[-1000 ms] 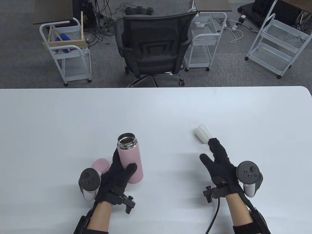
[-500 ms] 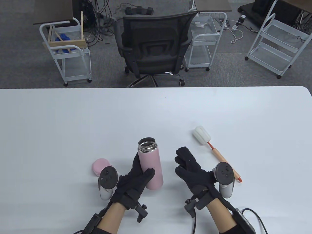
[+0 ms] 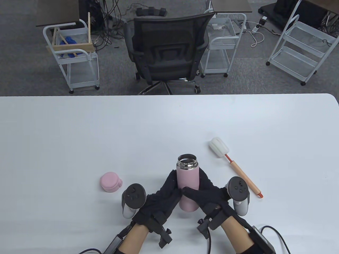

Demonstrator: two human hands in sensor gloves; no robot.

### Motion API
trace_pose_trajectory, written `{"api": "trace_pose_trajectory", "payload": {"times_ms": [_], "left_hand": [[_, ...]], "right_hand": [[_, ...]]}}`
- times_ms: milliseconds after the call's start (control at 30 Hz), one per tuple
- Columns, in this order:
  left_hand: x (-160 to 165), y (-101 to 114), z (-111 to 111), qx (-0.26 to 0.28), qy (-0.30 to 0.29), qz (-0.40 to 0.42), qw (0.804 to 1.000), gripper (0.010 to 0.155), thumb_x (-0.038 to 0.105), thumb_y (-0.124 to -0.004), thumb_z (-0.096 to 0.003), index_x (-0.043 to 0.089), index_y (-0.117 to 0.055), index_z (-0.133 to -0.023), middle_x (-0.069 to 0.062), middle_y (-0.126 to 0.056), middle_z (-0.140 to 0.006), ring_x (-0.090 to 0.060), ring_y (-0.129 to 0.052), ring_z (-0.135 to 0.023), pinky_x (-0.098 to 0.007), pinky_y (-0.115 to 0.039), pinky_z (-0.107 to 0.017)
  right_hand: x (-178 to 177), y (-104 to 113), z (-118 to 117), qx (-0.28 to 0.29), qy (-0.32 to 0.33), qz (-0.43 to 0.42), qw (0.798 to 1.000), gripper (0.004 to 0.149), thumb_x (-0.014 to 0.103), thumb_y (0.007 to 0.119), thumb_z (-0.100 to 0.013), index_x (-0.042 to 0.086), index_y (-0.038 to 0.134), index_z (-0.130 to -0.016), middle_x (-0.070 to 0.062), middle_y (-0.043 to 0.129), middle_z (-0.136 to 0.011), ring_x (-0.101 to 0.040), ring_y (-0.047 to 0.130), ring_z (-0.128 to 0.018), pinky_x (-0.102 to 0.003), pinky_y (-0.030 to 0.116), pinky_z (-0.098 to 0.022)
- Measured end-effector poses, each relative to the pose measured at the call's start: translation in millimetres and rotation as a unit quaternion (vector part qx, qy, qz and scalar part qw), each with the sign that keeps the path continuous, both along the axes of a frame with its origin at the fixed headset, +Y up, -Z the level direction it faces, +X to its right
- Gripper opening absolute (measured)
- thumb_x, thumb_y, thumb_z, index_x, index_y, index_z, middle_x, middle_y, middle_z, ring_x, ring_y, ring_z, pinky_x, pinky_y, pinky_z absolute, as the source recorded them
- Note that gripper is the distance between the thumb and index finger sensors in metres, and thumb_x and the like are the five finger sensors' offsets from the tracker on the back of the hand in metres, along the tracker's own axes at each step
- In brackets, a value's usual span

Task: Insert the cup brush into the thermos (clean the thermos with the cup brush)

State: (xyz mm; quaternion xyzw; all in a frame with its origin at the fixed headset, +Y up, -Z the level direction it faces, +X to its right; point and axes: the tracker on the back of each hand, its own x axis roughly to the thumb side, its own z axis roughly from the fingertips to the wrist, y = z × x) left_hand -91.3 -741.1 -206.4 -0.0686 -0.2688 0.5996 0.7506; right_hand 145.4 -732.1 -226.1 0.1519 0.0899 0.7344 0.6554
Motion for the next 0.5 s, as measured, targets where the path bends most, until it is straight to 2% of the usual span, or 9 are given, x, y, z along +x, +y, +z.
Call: {"api": "trace_pose_trajectory", "payload": {"times_ms": [67,200,333,467,500], "left_hand": [[-6,3,-1,0.021,0.023,-0.018,0.999,0.043,0.026,-0.066,-0.073,0.014,-0.049,-0.111,-0.011,-0.057,-0.116,-0.033,-0.073,-0.106,-0.047,-0.074,-0.074],[-27,14,-1,0.067,0.084,-0.053,0.993,0.071,0.048,-0.074,-0.0661,0.012,-0.044,-0.118,-0.013,-0.06,-0.119,-0.042,-0.069,-0.108,-0.056,-0.07,-0.072],[-51,26,1,0.114,0.151,-0.098,0.977,0.075,0.059,-0.077,-0.0615,0.019,-0.05,-0.119,-0.007,-0.064,-0.119,-0.043,-0.066,-0.109,-0.057,-0.07,-0.07],[-74,31,2,0.124,0.218,-0.131,0.959,0.079,0.064,-0.078,-0.059,0.02,-0.052,-0.119,-0.008,-0.061,-0.121,-0.047,-0.061,-0.11,-0.062,-0.065,-0.071],[-80,31,2,0.133,0.242,-0.156,0.948,0.08,0.066,-0.079,-0.0579,0.021,-0.053,-0.119,-0.008,-0.059,-0.122,-0.048,-0.058,-0.11,-0.063,-0.063,-0.071]], "right_hand": [[3,-1,-3,0.004,0.003,-0.006,1.0,0.086,0.054,0.087,-0.046,0.007,0.044,-0.104,-0.028,0.051,-0.107,-0.057,0.062,-0.095,-0.064,0.068,-0.061],[15,0,-6,0.016,-0.01,0.0,1.0,0.086,0.055,0.087,-0.046,0.007,0.045,-0.104,-0.027,0.052,-0.106,-0.055,0.062,-0.095,-0.063,0.068,-0.062],[27,2,-8,0.025,-0.031,-0.015,0.999,0.088,0.058,0.086,-0.045,0.008,0.044,-0.104,-0.025,0.051,-0.107,-0.052,0.061,-0.095,-0.062,0.066,-0.063],[41,3,-11,0.031,-0.059,-0.029,0.997,0.09,0.06,0.086,-0.043,0.009,0.045,-0.104,-0.024,0.052,-0.106,-0.051,0.061,-0.094,-0.06,0.066,-0.064],[46,3,-12,0.03,-0.069,-0.033,0.997,0.09,0.061,0.086,-0.042,0.009,0.046,-0.104,-0.024,0.052,-0.106,-0.05,0.062,-0.093,-0.059,0.066,-0.064]]}}
